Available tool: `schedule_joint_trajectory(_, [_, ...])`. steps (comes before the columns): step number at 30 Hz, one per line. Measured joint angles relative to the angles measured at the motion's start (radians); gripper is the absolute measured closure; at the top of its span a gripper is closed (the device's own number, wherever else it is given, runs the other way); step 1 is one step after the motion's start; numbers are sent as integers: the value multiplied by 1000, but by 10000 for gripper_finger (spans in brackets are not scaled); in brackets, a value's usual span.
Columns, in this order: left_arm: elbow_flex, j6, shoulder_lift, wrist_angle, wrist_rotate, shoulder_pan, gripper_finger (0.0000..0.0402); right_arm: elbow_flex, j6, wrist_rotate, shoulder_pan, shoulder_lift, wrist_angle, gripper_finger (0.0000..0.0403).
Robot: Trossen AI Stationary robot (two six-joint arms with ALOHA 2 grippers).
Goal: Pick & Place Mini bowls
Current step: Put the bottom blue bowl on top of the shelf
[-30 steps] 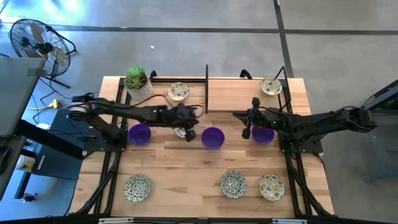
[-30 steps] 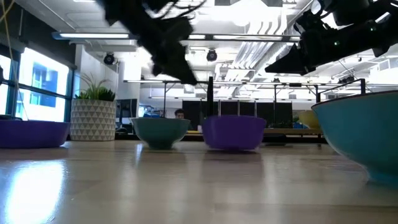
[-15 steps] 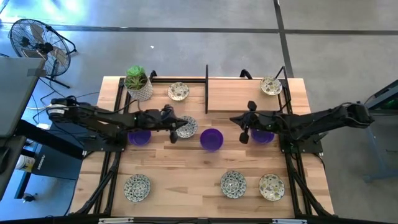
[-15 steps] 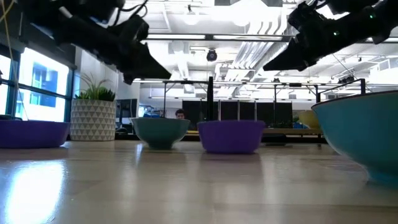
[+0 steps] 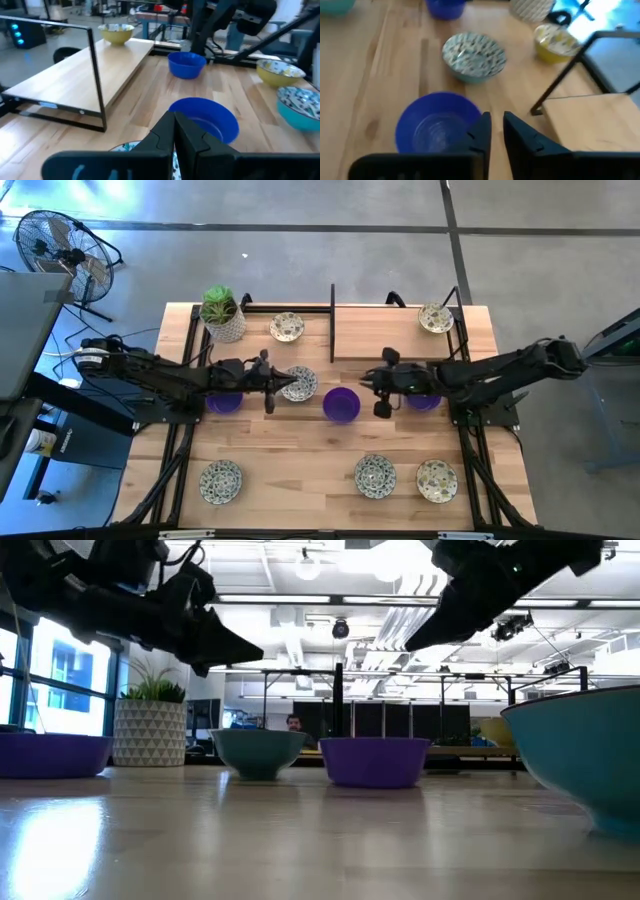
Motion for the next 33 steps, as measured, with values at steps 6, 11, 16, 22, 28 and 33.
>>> schedule_joint_trajectory(6, [-21,10,0,28,25,0,401,206,17,-97,12,191,-228,303])
schedule_joint_trajectory(11, [-21,14,0,25,36,0,401,359,-25,-117,69,343,-417,264])
schedule_joint_trajectory(16, [-21,13,0,25,36,0,401,458,-67,-153,108,466,-544,252])
schedule_joint_trajectory(22, [-21,6,0,23,37,0,401,487,-124,-195,117,568,-567,258])
schedule_joint_trajectory(28, [-21,6,0,19,37,0,401,488,-186,-187,115,621,-566,262])
schedule_joint_trajectory(33, [-21,6,0,13,37,0,401,488,-192,-189,101,650,-547,298])
